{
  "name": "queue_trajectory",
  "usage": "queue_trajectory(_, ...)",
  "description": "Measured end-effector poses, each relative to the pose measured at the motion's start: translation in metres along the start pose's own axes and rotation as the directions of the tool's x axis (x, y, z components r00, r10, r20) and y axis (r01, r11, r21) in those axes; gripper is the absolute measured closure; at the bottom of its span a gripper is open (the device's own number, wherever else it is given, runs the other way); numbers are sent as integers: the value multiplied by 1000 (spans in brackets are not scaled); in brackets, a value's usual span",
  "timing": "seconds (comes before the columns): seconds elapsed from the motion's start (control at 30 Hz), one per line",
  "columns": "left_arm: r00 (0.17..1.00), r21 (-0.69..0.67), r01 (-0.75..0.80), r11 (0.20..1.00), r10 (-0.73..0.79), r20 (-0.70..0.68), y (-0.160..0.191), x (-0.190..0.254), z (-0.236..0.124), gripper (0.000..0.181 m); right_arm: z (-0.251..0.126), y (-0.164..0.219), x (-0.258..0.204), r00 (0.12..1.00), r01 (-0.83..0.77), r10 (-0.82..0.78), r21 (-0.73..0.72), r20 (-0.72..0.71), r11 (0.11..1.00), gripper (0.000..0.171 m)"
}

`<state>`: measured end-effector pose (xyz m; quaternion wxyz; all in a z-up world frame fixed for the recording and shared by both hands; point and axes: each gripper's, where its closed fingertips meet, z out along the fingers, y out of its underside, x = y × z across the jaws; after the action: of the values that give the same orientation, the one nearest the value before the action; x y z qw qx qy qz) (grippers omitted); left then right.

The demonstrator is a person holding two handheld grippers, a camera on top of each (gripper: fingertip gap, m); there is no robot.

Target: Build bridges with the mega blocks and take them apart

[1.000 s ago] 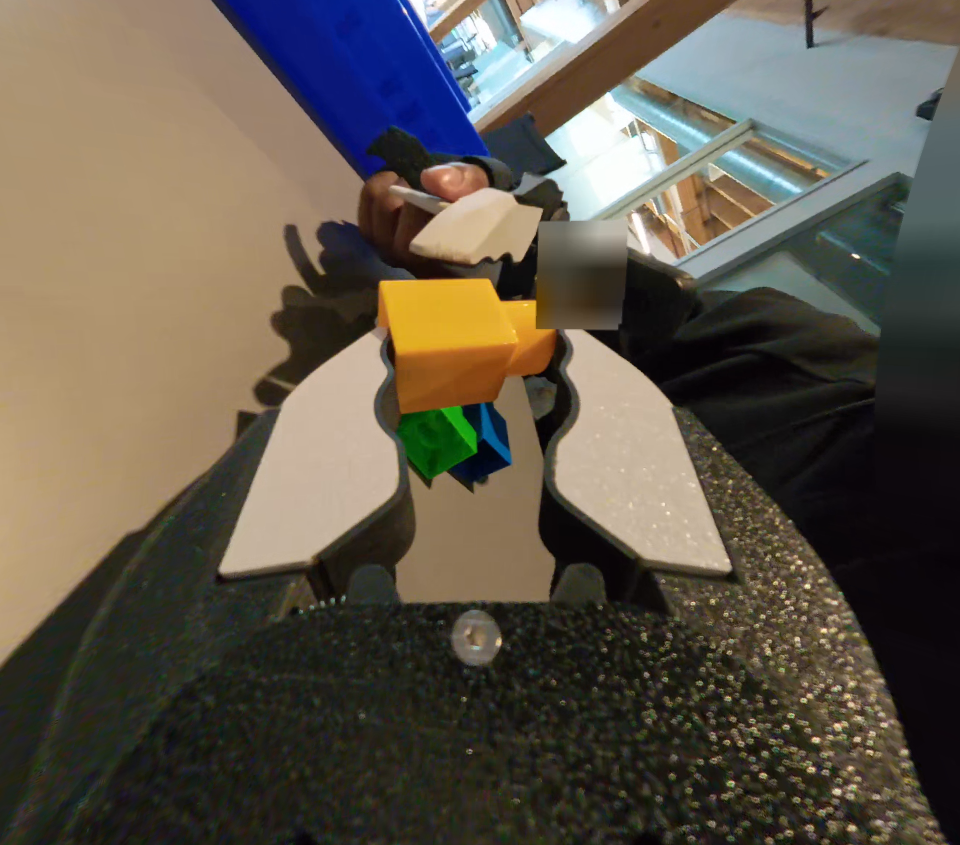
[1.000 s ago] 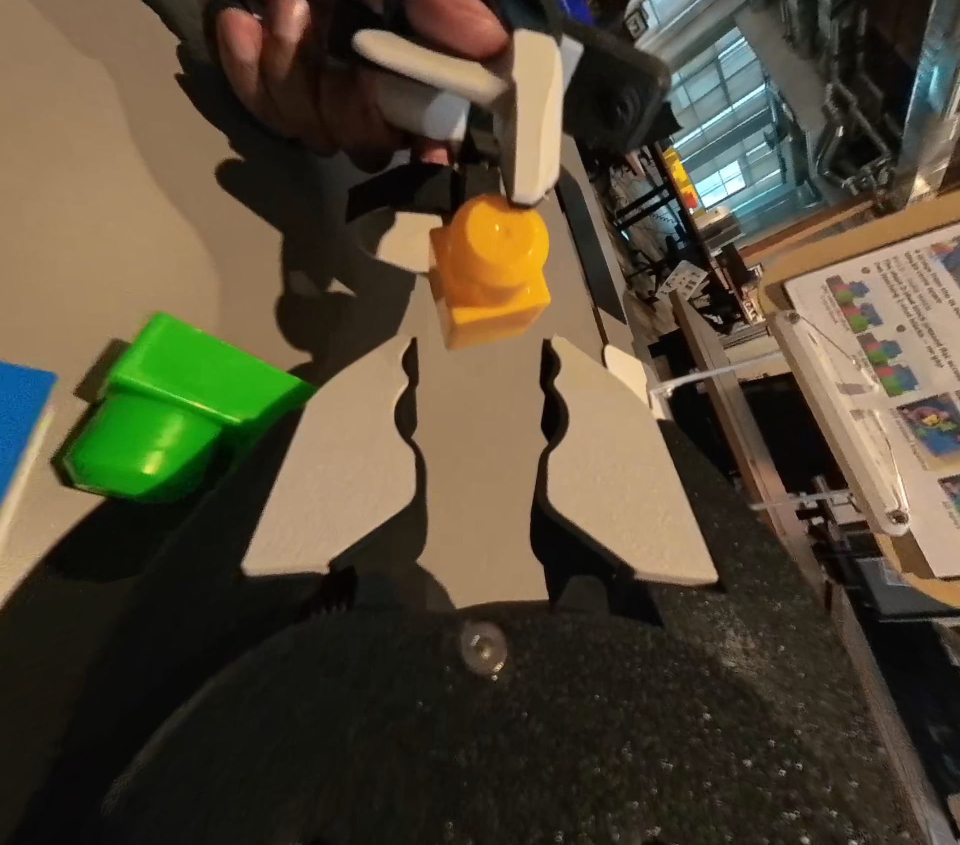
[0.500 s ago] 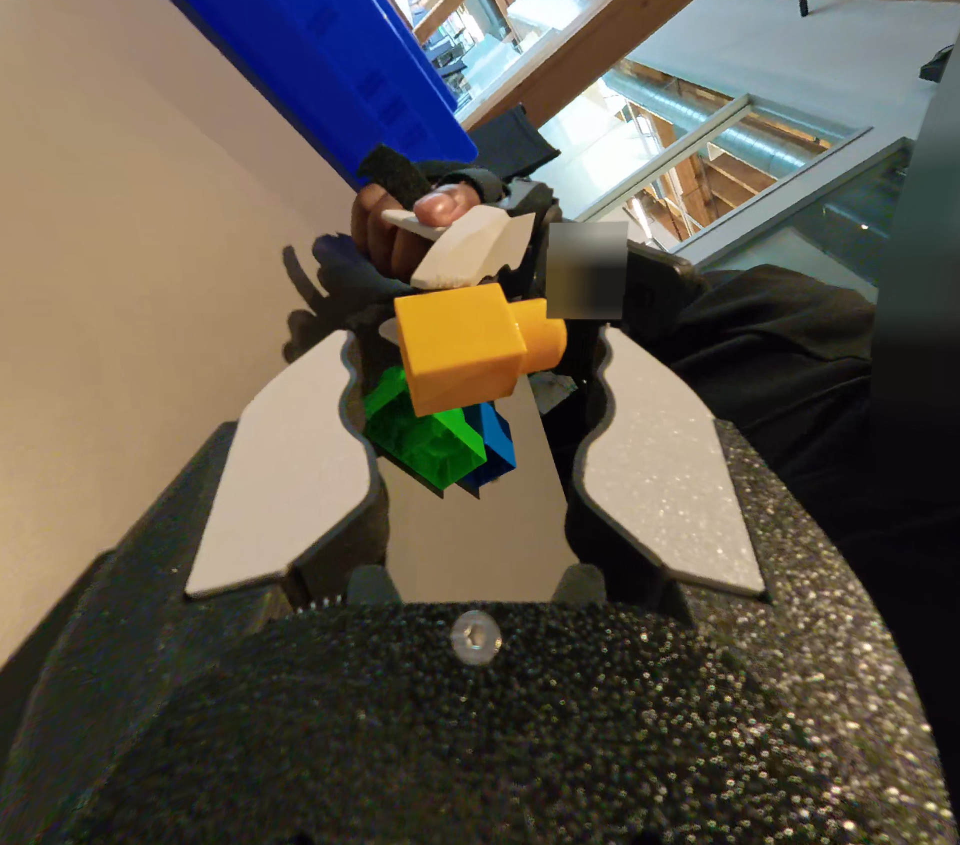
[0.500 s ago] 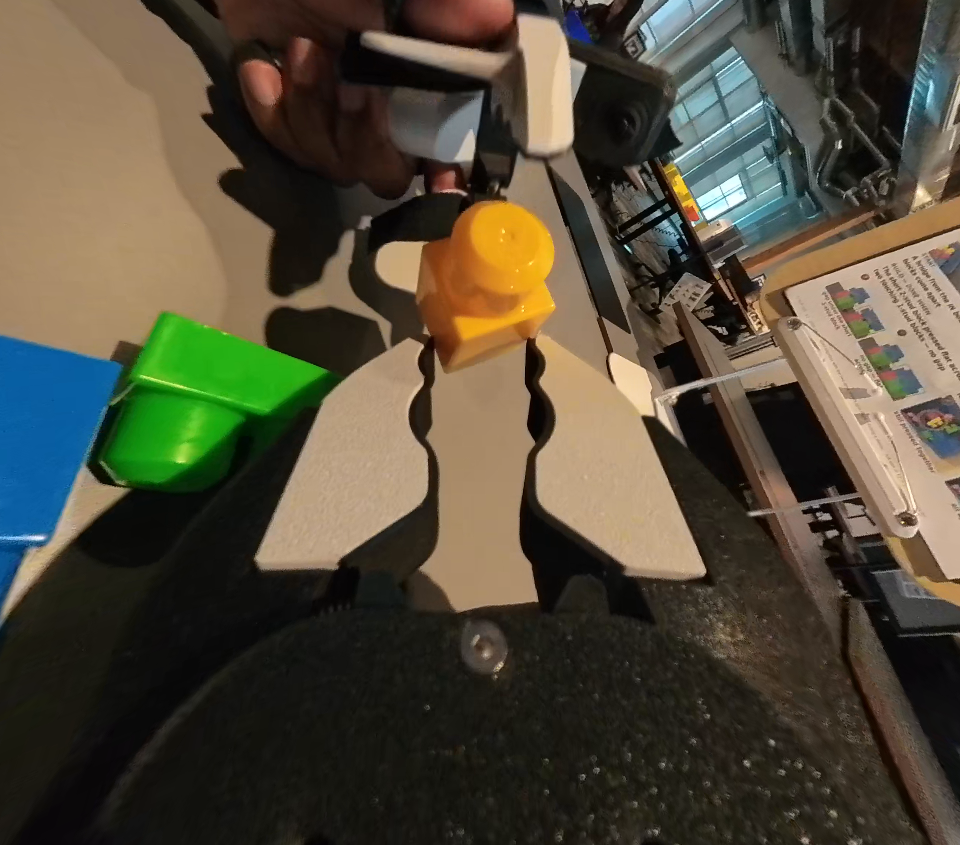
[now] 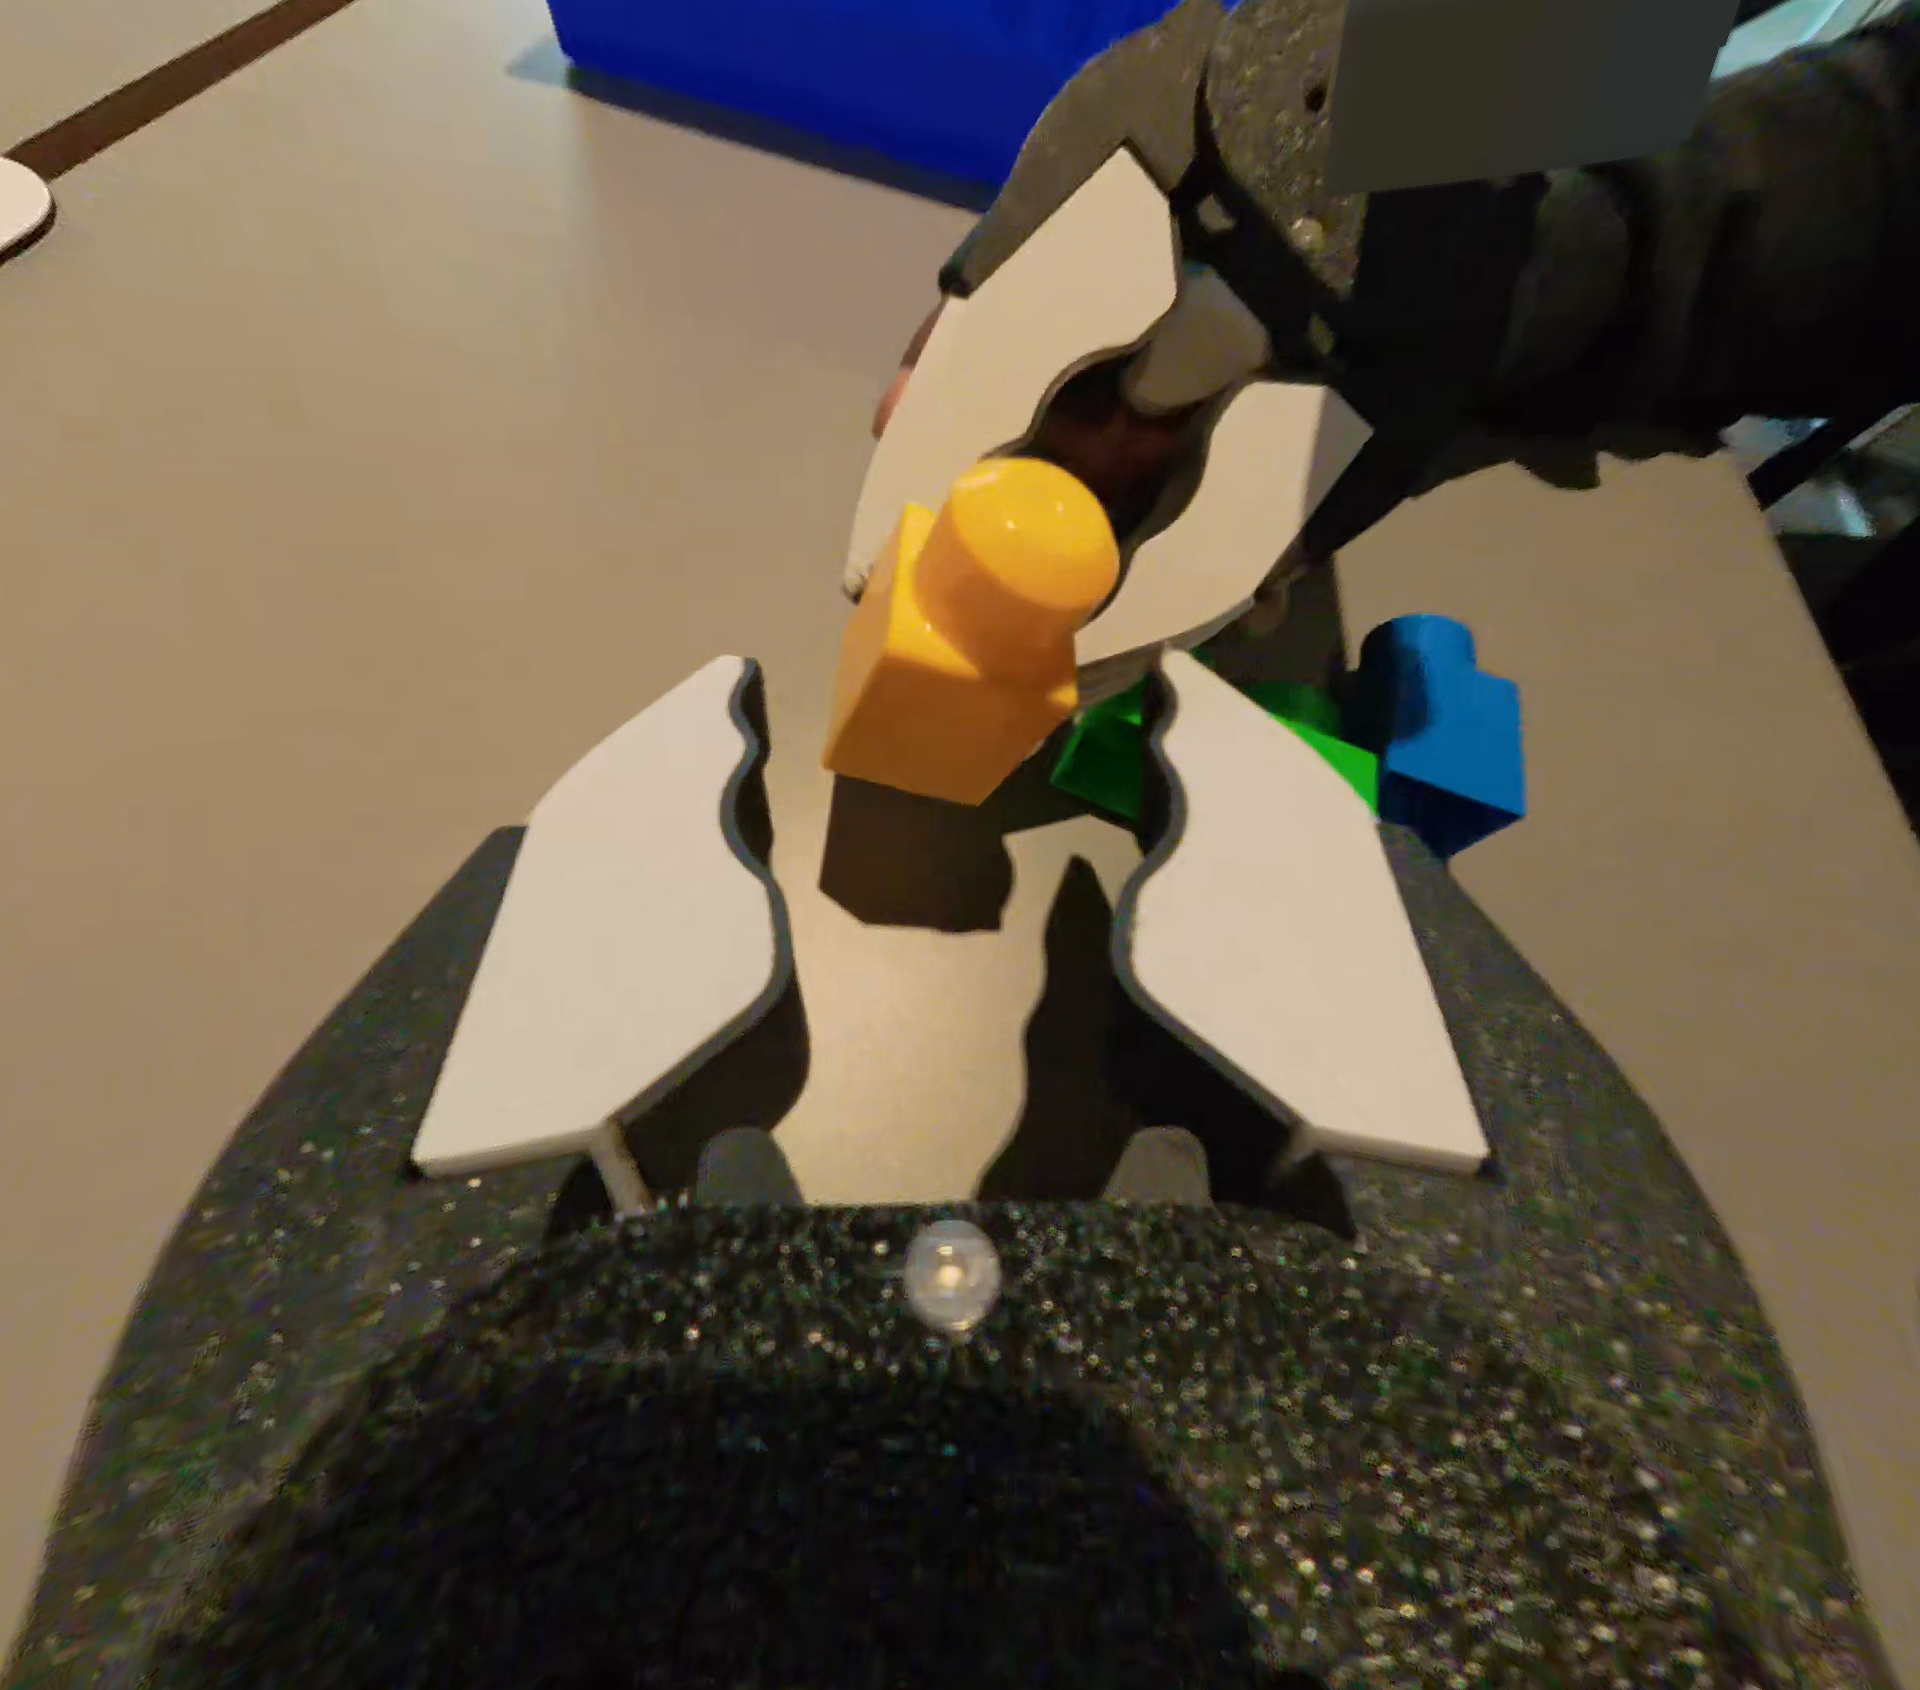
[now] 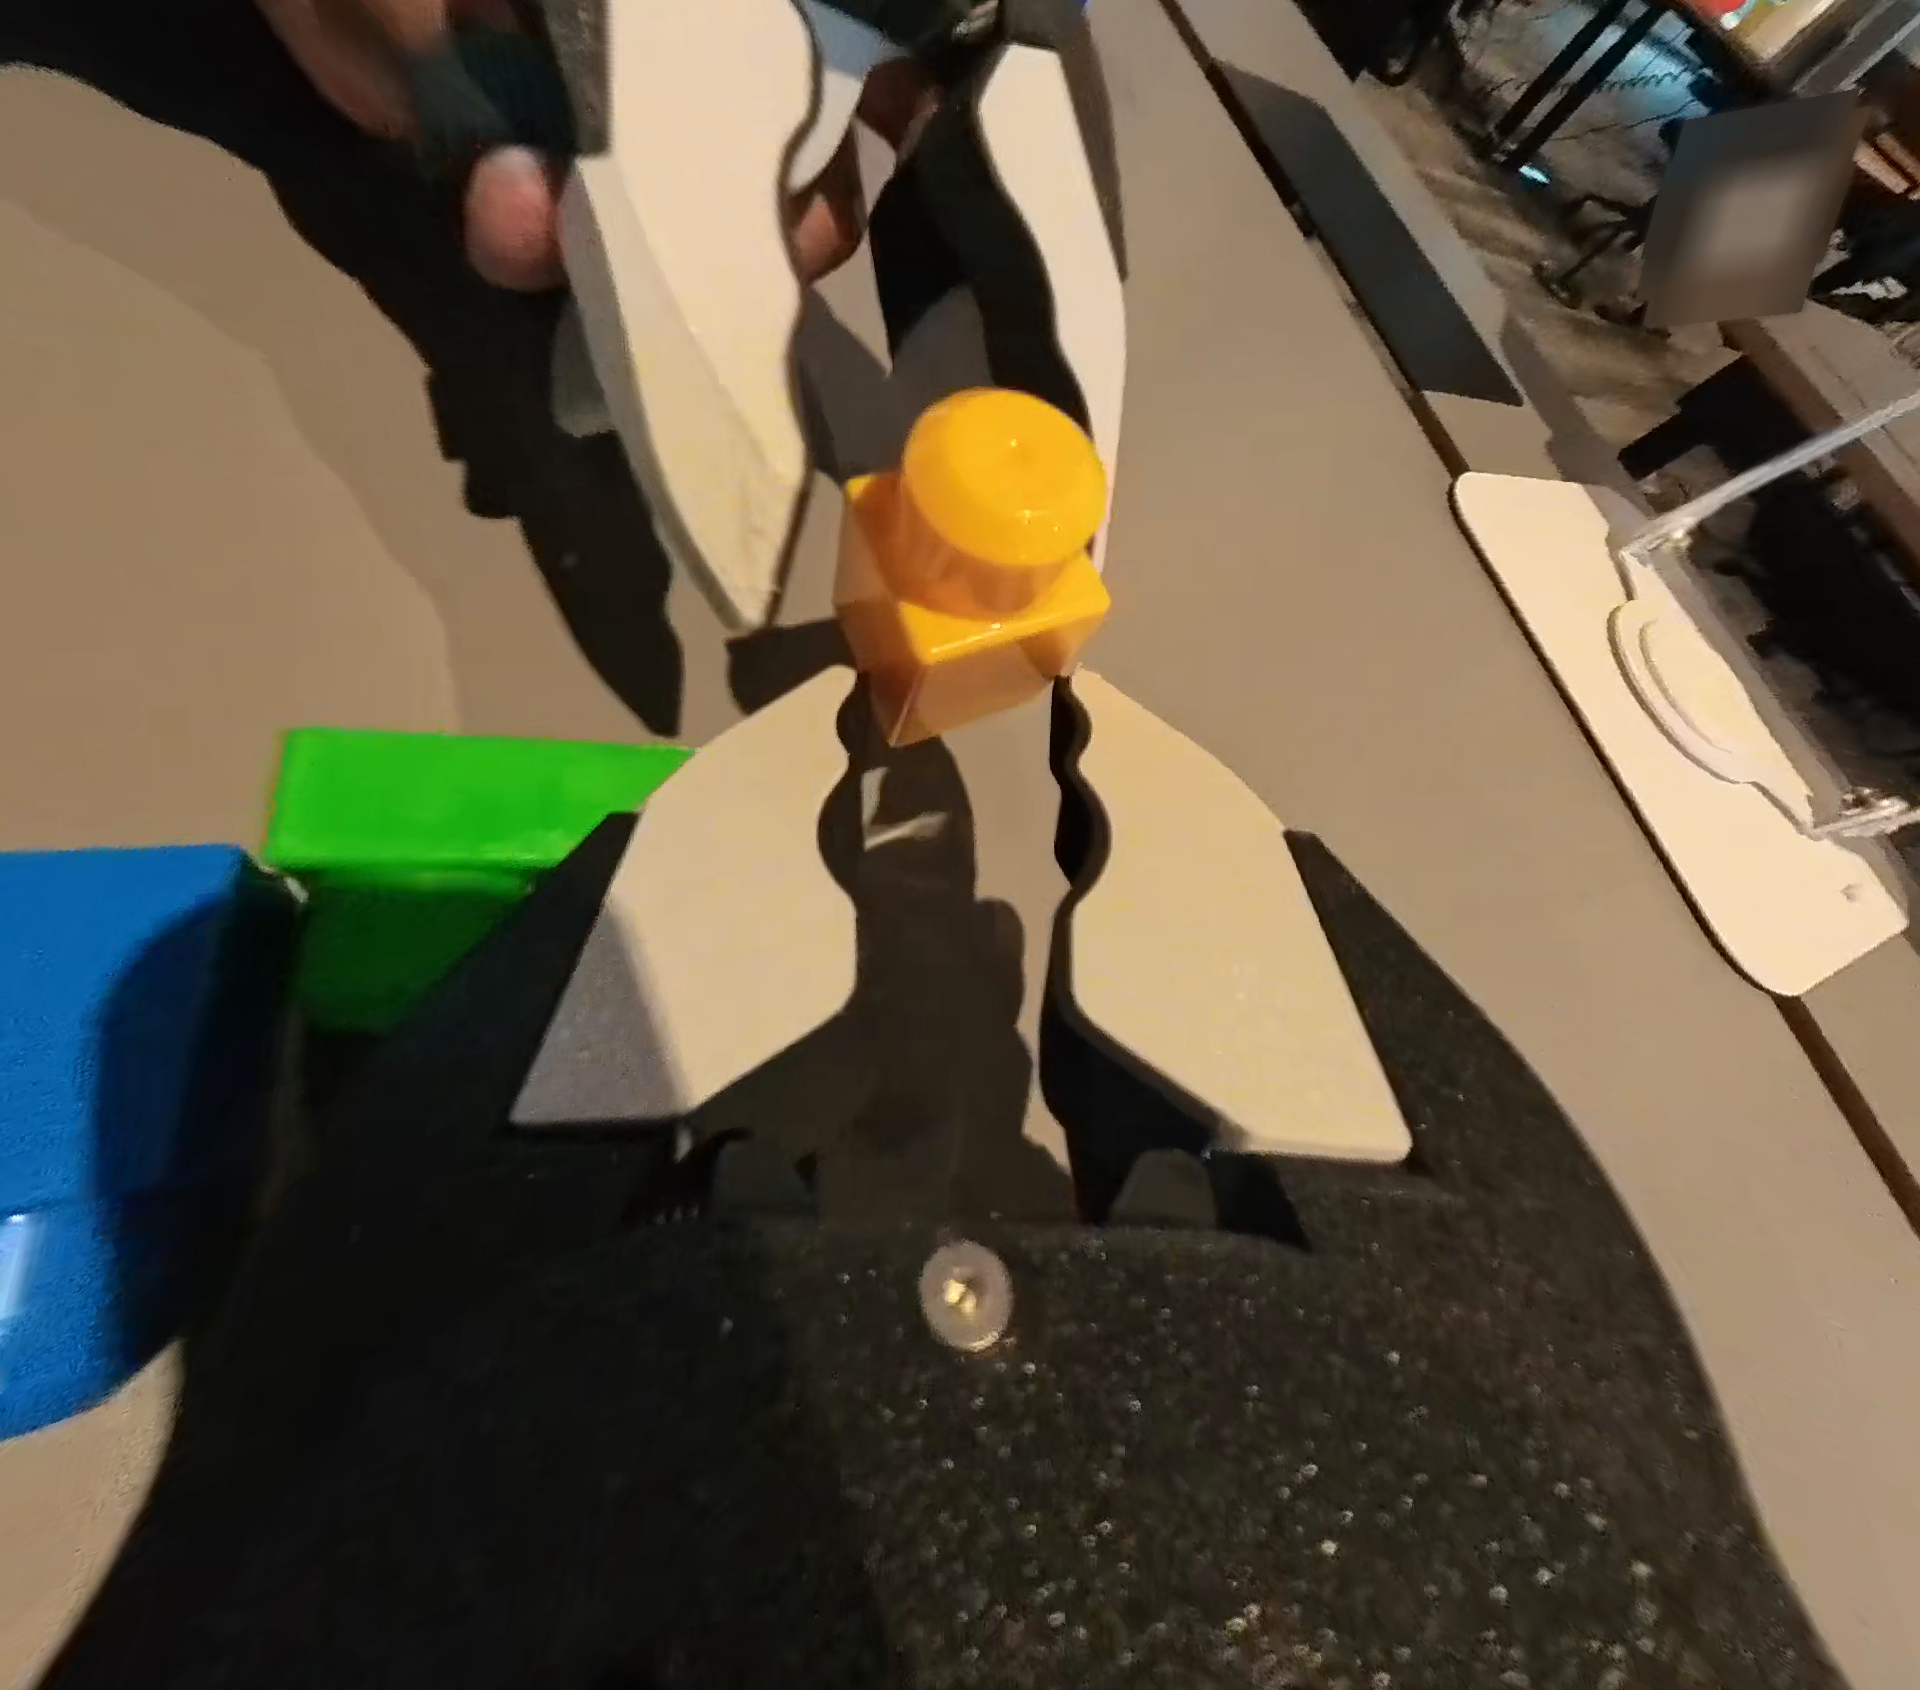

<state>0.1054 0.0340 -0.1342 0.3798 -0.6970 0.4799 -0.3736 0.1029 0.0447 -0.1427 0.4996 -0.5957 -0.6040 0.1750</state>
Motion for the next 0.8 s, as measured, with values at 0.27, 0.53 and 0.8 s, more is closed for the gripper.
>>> queue_trajectory(0.27,995,-92,91,992,-86,57,18,-13,-3,143,0,7,-1,1000,0,-1,-50,-6,999,145)
queue_trajectory(0.53,982,-187,186,965,-179,51,36,-20,-7,143,-40,6,-12,972,-41,36,16,232,999,134)
queue_trajectory(0.8,987,-225,158,961,-154,39,40,-17,-5,115,-77,6,-68,853,109,-96,6,512,994,135)
